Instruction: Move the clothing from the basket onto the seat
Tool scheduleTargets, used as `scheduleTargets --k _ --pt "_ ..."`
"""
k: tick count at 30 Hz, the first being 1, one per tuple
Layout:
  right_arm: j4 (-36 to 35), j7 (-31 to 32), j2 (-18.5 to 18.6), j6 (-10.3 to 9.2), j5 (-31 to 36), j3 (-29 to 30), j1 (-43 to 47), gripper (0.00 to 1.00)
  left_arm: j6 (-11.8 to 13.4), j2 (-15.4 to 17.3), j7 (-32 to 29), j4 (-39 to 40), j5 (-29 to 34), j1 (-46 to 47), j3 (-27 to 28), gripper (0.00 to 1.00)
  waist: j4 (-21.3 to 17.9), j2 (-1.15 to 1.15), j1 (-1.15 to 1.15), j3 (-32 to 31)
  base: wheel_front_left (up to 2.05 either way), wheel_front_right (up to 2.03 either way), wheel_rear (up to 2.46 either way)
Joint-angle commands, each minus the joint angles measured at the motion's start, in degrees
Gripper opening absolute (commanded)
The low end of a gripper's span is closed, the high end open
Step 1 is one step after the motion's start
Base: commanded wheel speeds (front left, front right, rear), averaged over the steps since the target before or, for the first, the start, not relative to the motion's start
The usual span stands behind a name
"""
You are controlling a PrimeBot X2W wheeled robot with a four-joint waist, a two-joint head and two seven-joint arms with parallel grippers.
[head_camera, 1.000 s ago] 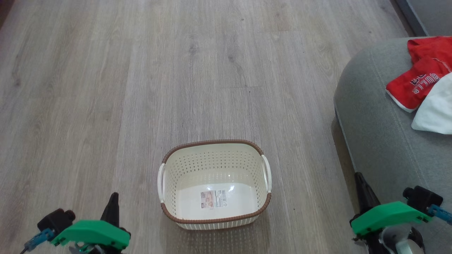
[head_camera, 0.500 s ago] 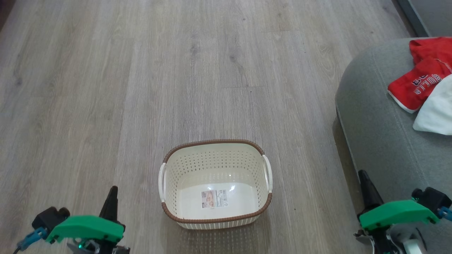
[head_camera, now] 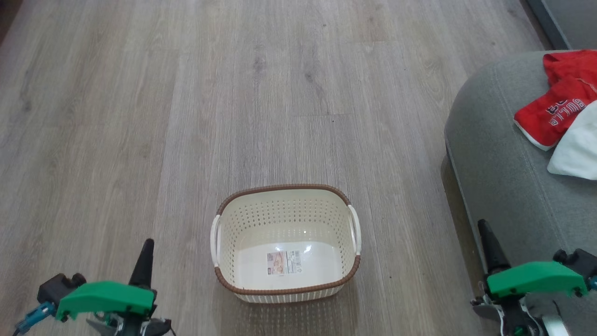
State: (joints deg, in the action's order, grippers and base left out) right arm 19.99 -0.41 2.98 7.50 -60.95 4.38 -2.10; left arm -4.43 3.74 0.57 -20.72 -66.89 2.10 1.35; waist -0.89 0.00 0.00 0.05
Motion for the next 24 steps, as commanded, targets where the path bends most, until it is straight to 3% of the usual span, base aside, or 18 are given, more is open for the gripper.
scheduleTargets --k 1,24 --pt "-2.26 0.28 0.08 0.0 -1.49 -0.4 -3.29 0.0 -0.42 0.11 -0.28 2.26 -1.24 3.11 1.71 0.0 0.02 0.0 0.0 0.0 0.0 0.0 0.0" --pt "-4.37 4.07 -0.03 -0.01 -18.46 1.06 -3.75 0.0 -1.93 -0.45 -4.16 4.76 -14.95 3.68 3.7 0.0 0.51 0.0 0.0 0.07 0.0 0.0 0.0"
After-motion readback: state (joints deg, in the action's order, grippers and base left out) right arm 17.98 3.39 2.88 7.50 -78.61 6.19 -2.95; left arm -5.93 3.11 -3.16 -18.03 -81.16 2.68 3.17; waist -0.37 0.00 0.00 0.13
